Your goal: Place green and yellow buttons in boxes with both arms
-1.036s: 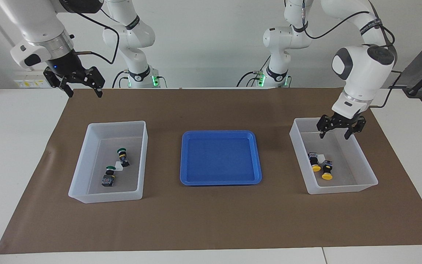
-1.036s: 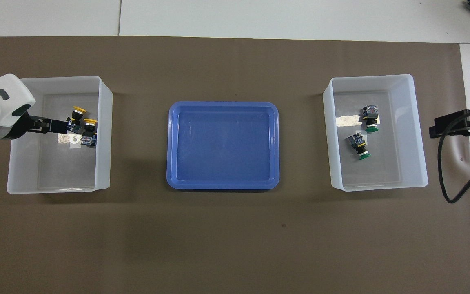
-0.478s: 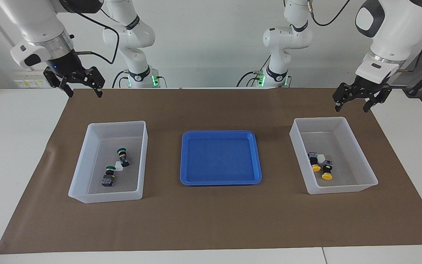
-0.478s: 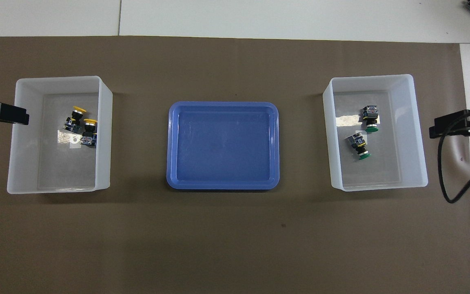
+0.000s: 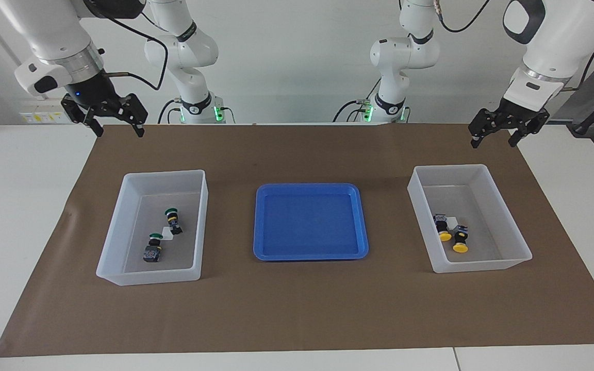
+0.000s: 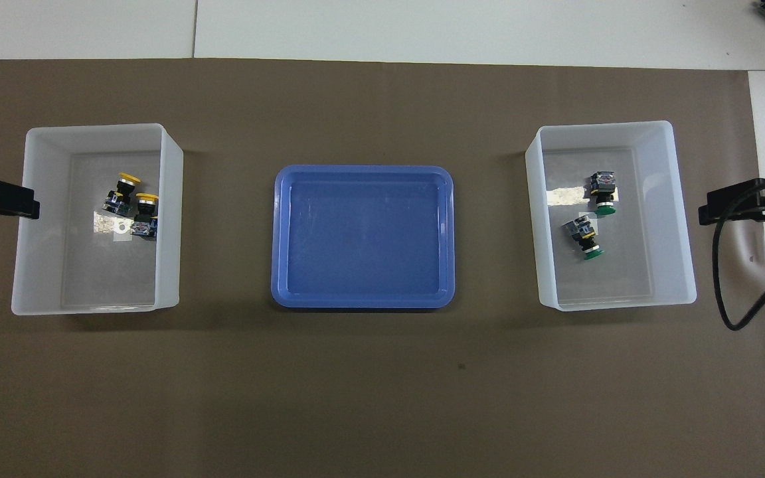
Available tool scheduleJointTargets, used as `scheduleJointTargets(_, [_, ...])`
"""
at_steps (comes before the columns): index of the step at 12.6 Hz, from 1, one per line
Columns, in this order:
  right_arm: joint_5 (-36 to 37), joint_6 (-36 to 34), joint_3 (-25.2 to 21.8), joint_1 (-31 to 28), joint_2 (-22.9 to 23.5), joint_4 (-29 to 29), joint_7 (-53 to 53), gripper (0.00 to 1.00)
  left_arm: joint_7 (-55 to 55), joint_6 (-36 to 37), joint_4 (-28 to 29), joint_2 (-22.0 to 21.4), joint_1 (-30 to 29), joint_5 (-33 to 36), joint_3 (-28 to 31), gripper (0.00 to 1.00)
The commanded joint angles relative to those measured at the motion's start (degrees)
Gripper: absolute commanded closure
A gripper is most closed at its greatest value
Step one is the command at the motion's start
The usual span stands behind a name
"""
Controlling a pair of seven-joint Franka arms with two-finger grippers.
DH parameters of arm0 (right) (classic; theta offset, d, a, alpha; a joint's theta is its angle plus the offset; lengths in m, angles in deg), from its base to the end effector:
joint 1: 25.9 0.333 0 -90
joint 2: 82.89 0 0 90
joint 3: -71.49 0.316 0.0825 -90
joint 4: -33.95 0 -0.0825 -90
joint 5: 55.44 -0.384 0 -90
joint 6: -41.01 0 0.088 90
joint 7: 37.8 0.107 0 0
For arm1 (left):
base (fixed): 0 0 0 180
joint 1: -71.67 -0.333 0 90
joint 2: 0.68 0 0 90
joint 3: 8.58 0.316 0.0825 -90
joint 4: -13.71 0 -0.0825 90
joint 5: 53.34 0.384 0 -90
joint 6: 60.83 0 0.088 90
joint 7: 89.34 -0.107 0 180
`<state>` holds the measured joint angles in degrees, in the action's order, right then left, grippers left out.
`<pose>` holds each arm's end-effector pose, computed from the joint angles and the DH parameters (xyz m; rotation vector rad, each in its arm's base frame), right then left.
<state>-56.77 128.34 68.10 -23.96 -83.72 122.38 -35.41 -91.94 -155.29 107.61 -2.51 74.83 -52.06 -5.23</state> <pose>0.5455 -0.0115 0.6413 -3.1159 0.1028 0.0077 0.5515 0.0046 0.6168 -3.1188 0.0676 -0.0642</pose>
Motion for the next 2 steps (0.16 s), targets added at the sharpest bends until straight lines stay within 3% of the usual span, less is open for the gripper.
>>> scheduleJointTargets(1, [-1.6, -0.1, 0.1, -0.4, -0.9, 0.9, -1.0, 0.0, 0.6, -0.7, 2.2, -1.9, -1.1, 0.0, -0.2, 0.0])
scheduleJointTargets(2, [-1.6, -0.1, 0.0, -0.4, -0.9, 0.9, -1.0, 0.0, 0.5, -0.8, 2.2, -1.8, -1.1, 0.1, -0.2, 0.0])
